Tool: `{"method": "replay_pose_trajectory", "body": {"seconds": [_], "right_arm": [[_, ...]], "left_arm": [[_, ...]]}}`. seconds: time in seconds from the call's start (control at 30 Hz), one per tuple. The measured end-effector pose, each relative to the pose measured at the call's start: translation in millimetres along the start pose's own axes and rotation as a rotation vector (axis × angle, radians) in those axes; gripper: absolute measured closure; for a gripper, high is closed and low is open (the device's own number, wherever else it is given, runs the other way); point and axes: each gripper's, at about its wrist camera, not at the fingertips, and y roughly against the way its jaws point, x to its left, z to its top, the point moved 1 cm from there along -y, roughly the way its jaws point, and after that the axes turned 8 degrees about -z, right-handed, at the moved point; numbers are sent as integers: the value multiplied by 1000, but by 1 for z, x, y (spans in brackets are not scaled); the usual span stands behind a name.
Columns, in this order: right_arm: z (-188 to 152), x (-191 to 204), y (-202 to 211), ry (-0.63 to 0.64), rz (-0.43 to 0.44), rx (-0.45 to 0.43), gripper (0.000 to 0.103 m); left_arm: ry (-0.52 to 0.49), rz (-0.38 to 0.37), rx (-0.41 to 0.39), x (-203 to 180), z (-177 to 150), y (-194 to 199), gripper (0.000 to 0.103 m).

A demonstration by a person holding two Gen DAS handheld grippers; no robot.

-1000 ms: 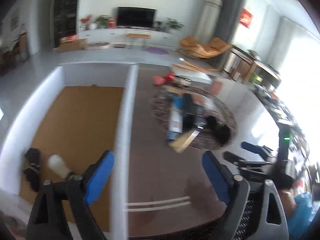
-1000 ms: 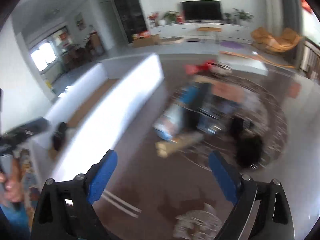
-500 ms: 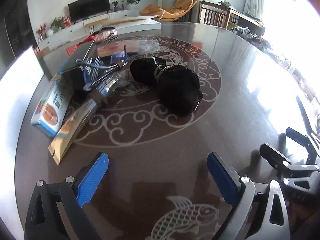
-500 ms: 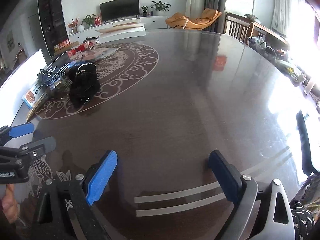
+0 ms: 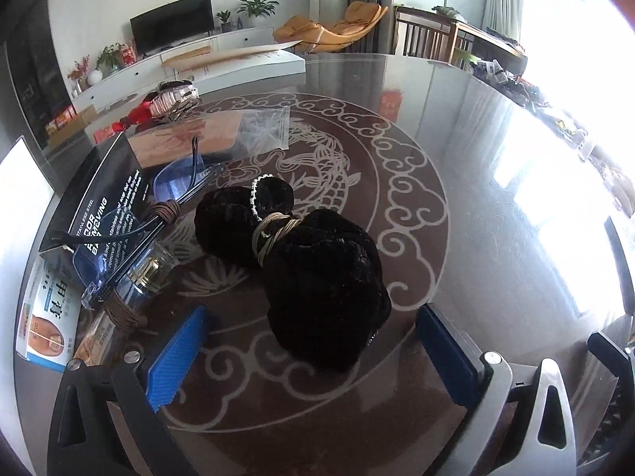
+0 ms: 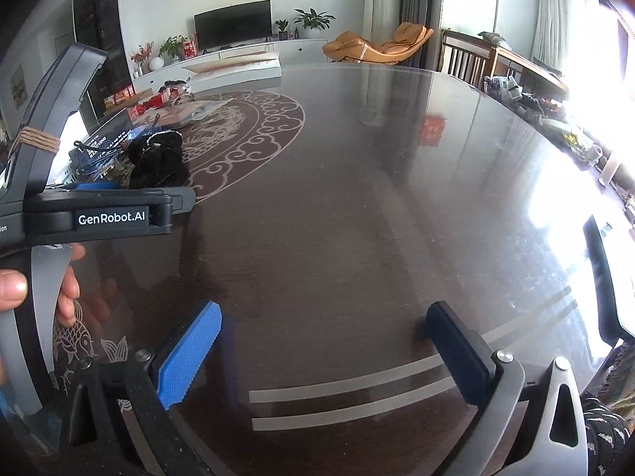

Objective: Organize objects

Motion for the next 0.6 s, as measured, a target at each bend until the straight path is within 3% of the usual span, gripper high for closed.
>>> {"method": "replay_pose_trajectory", "body": {"seconds": [0.6], "right_arm": [[0,0,-1,-5,-10,-10,0]], "left_arm": [[0,0,0,0,-1,1,0]]}}
